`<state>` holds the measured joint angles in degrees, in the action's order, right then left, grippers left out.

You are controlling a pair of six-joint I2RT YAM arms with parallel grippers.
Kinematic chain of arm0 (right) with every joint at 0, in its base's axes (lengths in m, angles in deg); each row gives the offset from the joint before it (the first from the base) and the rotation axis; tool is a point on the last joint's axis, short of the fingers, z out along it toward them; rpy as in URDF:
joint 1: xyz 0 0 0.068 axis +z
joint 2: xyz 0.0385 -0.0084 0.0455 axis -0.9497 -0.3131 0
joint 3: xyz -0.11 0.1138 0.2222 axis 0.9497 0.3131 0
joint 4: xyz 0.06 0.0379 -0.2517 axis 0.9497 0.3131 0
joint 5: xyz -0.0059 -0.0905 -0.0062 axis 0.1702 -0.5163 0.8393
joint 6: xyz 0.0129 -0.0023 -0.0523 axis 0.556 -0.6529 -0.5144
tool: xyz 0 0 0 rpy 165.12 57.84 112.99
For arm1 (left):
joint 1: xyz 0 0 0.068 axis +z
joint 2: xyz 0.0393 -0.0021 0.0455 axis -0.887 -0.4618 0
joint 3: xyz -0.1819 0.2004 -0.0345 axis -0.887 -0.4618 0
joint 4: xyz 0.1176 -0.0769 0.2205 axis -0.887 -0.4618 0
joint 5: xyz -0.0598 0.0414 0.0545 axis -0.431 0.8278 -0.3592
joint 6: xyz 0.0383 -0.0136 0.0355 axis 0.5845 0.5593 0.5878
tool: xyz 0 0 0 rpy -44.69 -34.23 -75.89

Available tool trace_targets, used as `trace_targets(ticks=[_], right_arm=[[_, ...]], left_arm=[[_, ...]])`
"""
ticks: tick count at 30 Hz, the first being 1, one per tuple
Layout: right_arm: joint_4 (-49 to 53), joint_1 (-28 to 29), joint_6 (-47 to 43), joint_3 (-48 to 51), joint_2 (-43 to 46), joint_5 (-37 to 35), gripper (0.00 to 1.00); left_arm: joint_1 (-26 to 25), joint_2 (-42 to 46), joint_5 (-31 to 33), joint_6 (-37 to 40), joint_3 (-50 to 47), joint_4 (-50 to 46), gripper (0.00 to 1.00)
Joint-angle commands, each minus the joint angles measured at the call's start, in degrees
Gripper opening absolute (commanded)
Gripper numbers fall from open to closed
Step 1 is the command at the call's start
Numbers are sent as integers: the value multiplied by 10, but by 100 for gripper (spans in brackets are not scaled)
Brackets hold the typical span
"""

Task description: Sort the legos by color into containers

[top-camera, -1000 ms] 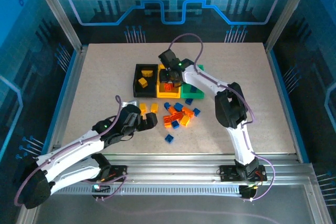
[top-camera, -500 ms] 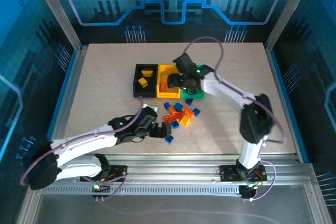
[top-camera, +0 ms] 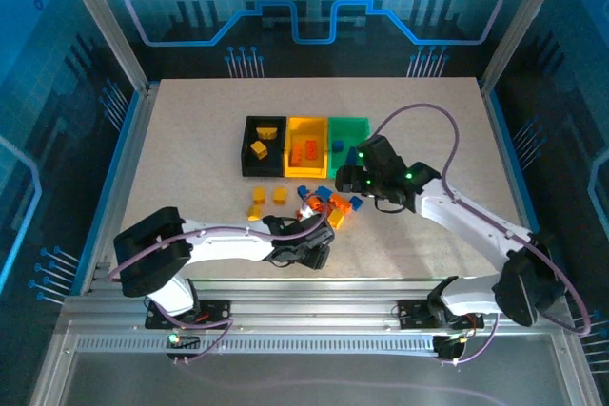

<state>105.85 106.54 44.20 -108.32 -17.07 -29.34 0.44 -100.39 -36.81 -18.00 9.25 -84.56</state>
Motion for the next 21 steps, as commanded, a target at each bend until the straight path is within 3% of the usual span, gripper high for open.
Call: trace_targets(ticks=[1, 9, 14, 21], right_arm=[[-14, -14, 12, 14, 37, -6, 80], [-17, -34, 18, 35, 58, -1, 80], [-16, -44, 23, 53, 76, -1, 80], [-21, -63, 36, 118, 120, 0, 80]], left_arm=[[-5, -16, 17, 6, 16, -18, 61], [-15, -7, 29, -2, 26, -34, 33], [-9, 32, 38, 12, 57, -43, 31], [102, 19, -22, 53, 190, 3, 31]])
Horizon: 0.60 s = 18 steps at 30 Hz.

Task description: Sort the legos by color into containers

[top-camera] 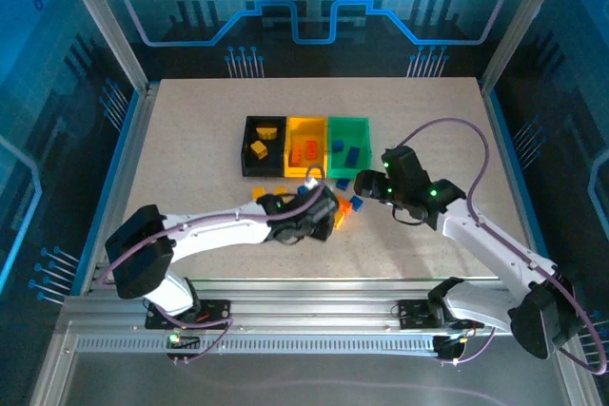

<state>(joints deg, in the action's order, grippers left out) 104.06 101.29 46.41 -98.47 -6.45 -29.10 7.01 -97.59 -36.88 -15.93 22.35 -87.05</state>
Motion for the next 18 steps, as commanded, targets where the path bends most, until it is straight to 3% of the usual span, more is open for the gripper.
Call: trace_targets(ticks=[1, 8, 14, 18], right_arm=[[-1, -12, 15, 26, 16, -1, 80], [21, -23, 14, 50, 40, 7, 80], [25, -26, 15, 73, 60, 21, 81], [19, -27, 17, 81, 55, 42, 81]], left_arm=[[50, -30, -27, 40, 94, 28, 31], [127, -205, -54, 44, 306, 3, 30], [147, -349, -43, 44, 483, -64, 29], [151, -419, -45, 41, 581, -111, 37]])
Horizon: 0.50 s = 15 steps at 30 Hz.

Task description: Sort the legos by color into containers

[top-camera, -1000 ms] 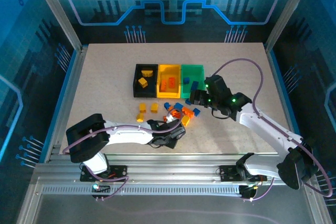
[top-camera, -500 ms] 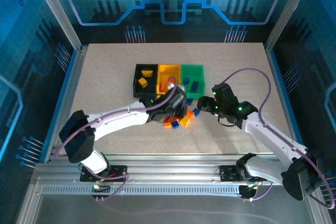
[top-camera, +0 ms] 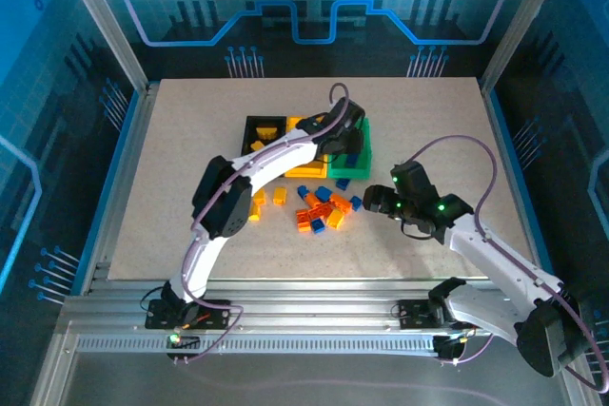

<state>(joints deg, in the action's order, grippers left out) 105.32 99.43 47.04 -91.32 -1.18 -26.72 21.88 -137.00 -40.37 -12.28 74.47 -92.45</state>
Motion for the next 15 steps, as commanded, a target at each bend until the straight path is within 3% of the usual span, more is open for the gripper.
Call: trace_targets(ticks=[1, 4, 8, 13, 15], right_arm=[[5, -9, 12, 11, 0, 22, 81], [-5, -9, 7, 15, -6, 35, 81], [-15, -9, -1, 12, -16, 51, 80], [-38, -8, -57, -3, -46, 96, 67], [-38, -5, -82, -17, -72, 101, 63]], left_arm=[[3, -40, -15, 4, 82, -68, 42], [3, -60, -26, 1, 127, -93, 59], [3, -28, -45, -10, 115, -78, 73], [-7, 102, -70, -21, -6, 0, 98], [-15, 167, -78, -26, -87, 46, 99]])
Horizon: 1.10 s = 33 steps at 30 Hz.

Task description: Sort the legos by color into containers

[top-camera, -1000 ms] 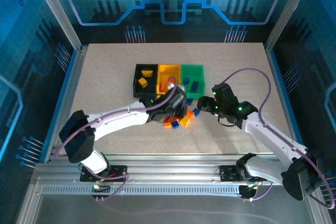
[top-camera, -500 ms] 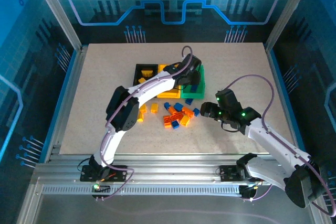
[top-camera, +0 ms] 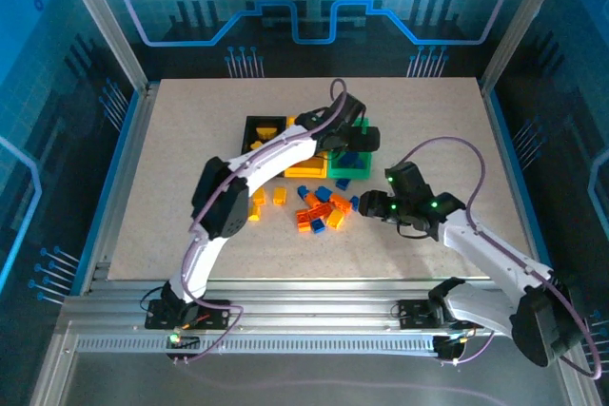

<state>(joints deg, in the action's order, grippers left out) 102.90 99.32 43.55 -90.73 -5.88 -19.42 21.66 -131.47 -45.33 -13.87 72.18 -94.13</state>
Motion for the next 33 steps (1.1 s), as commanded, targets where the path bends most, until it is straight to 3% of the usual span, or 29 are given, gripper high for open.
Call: trace_targets(ticks=[1, 10, 16, 24, 33], right_arm=[[-18, -2, -61, -31, -42, 34, 60], [-1, 46, -151, -150, -204, -22, 55], [16, 63, -177, -219, -303, -49, 51], [33, 91, -185, -263, -378, -65, 48], [39, 101, -165, -248, -395, -75, 40]], left_arm=[[-16, 148, -30, -14, -109, 86, 99], [-39, 422, -18, -69, -485, 175, 99], [-38, 545, 4, -99, -623, 135, 99], [-35, 647, 47, -113, -702, 98, 99], [-27, 681, 49, -107, -717, 85, 99]])
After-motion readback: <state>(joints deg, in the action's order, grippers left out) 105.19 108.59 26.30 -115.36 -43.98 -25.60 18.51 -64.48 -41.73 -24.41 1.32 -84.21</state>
